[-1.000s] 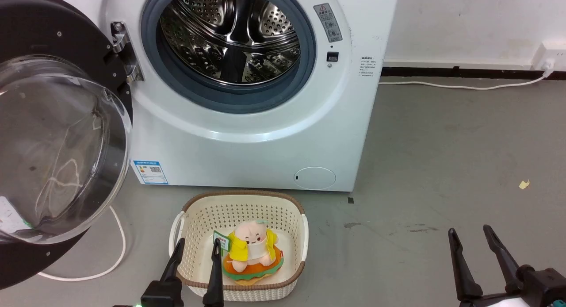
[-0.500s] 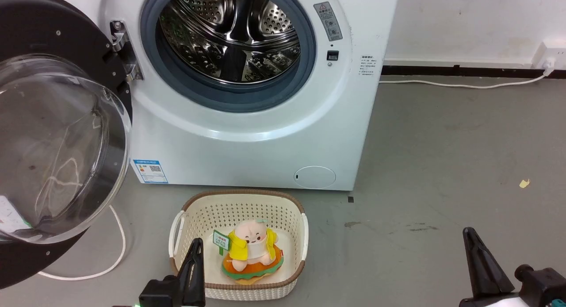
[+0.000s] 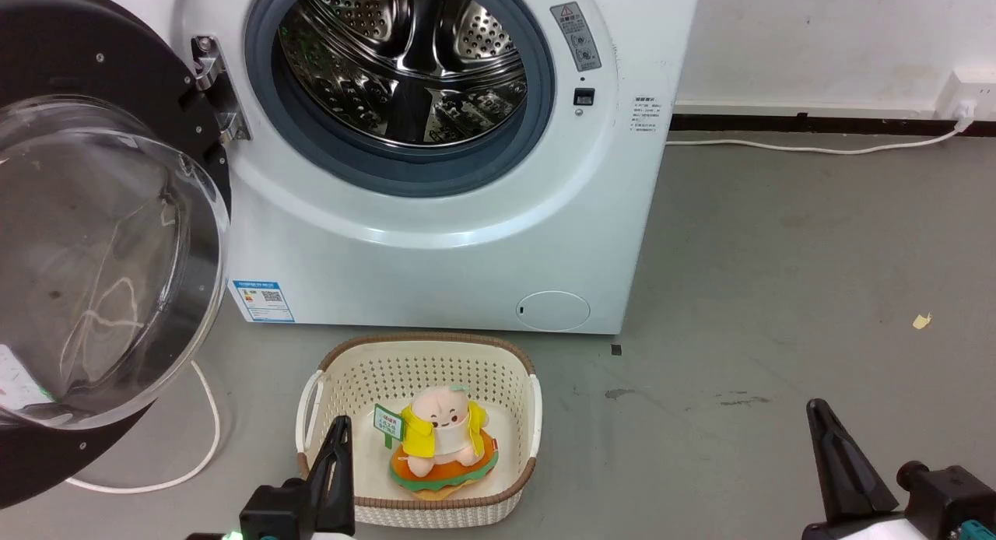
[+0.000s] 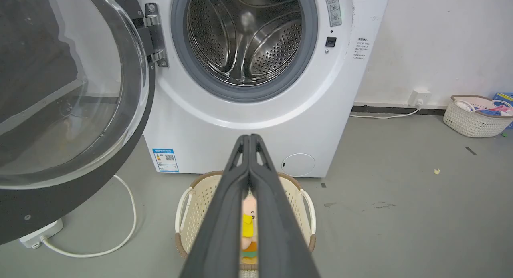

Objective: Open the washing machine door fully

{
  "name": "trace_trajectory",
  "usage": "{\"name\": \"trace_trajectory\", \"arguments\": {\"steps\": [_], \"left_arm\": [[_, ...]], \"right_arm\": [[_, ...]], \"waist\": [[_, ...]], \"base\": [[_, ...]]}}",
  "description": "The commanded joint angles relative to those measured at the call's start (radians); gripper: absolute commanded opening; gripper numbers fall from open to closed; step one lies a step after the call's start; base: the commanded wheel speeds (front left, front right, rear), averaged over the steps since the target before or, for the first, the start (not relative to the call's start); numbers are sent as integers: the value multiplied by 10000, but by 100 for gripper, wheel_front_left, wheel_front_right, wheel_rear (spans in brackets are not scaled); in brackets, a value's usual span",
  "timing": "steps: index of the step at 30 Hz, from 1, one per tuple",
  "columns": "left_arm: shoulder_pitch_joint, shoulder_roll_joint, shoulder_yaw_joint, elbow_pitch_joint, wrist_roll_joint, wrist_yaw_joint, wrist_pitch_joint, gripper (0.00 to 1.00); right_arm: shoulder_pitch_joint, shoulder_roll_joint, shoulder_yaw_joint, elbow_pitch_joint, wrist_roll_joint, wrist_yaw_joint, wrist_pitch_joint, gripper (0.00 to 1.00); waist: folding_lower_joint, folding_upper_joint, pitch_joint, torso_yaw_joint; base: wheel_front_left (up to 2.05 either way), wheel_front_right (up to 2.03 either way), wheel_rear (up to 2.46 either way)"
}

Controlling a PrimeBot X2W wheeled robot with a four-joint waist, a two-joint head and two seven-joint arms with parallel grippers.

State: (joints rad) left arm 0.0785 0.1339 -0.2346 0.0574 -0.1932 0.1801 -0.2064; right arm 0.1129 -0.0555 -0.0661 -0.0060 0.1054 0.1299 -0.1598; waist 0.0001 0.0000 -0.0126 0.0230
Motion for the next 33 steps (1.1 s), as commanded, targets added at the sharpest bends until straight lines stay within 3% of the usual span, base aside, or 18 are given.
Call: {"name": "trace_trajectory", "arguments": {"steps": [1, 33], "left_arm": [[-119, -77, 117, -54, 142, -98, 75, 0], [-317, -302, 778, -209, 672, -603, 665, 0]], "right_arm": [[-135, 9, 25, 10, -87, 1, 51, 0], [-430, 22, 214, 25, -374, 3, 510, 0]], "waist": [[0, 0, 2, -4], [-1, 0, 39, -71]], "base": [[0, 0, 0], [0, 0, 0]]}}
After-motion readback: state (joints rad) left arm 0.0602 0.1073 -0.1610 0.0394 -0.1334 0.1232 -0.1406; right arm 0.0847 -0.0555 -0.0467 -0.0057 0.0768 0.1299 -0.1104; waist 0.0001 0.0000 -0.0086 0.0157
